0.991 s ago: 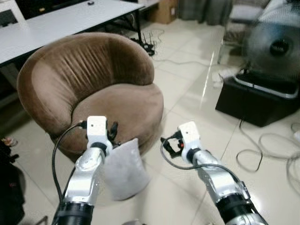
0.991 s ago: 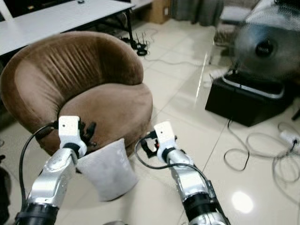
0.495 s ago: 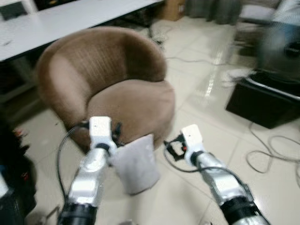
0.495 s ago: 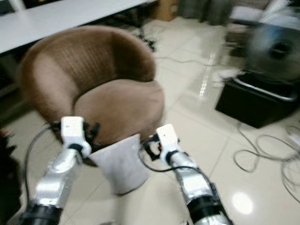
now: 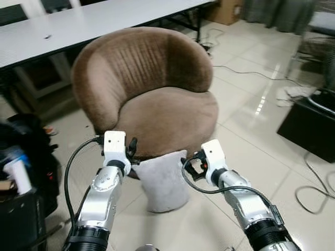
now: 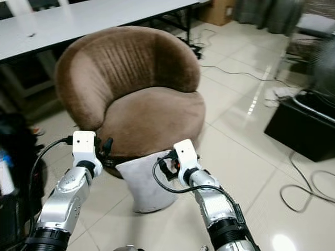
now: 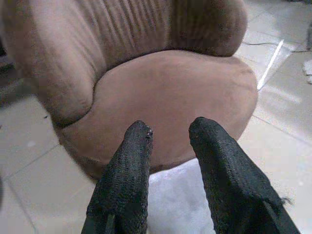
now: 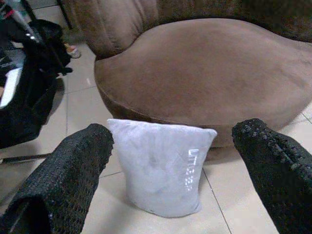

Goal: Move the pillow to the sofa

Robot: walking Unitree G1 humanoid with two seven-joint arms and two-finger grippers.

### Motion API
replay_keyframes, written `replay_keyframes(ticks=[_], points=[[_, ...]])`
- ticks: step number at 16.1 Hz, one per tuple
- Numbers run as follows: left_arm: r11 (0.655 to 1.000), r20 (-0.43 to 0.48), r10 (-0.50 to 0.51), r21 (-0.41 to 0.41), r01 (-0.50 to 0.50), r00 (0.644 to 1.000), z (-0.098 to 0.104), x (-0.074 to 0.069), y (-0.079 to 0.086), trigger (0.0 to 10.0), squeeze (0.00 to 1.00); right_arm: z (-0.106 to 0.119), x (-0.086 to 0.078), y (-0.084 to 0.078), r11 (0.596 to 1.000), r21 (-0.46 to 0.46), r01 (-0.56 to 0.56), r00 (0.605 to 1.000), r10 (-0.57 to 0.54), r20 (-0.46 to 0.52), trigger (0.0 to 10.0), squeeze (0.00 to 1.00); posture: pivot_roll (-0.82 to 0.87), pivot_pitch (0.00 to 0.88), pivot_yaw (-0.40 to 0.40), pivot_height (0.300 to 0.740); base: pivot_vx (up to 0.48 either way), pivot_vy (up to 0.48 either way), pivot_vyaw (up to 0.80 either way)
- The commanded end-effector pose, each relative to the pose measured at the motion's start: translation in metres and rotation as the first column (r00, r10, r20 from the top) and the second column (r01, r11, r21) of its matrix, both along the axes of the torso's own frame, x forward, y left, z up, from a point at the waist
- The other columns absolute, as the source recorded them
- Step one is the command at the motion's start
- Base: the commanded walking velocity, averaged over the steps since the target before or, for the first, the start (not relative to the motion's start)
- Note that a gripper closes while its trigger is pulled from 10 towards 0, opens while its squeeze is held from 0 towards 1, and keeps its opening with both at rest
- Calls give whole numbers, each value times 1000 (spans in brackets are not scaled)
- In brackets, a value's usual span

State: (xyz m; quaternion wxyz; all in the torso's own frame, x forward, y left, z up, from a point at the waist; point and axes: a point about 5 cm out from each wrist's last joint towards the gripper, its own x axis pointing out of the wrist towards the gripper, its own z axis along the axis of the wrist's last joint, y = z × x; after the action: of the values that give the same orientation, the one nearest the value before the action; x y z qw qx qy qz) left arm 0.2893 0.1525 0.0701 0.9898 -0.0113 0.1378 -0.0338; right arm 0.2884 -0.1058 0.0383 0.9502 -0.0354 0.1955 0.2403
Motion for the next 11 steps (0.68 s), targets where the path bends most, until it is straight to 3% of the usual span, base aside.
replay_keyframes(ticks=[1,4,11], points=[[1000,-12,2,23,-2,1000,0,0,1,10000,0,4,1,3,1000,9,-16,1000,16,17,10000,0,-98,0,68,740,472,0,569],[1000,-15,-5,18,5,1000,0,1,0,10000,0,4,0,4,1000,8,-23,1000,23,15,10000,0,-98,0,68,740,475,0,556],[997,-10,-22,71,23,1000,1,1,0,10000,0,4,-5,8,998,9,-68,997,67,23,10000,0,-98,0,68,740,476,0,0]])
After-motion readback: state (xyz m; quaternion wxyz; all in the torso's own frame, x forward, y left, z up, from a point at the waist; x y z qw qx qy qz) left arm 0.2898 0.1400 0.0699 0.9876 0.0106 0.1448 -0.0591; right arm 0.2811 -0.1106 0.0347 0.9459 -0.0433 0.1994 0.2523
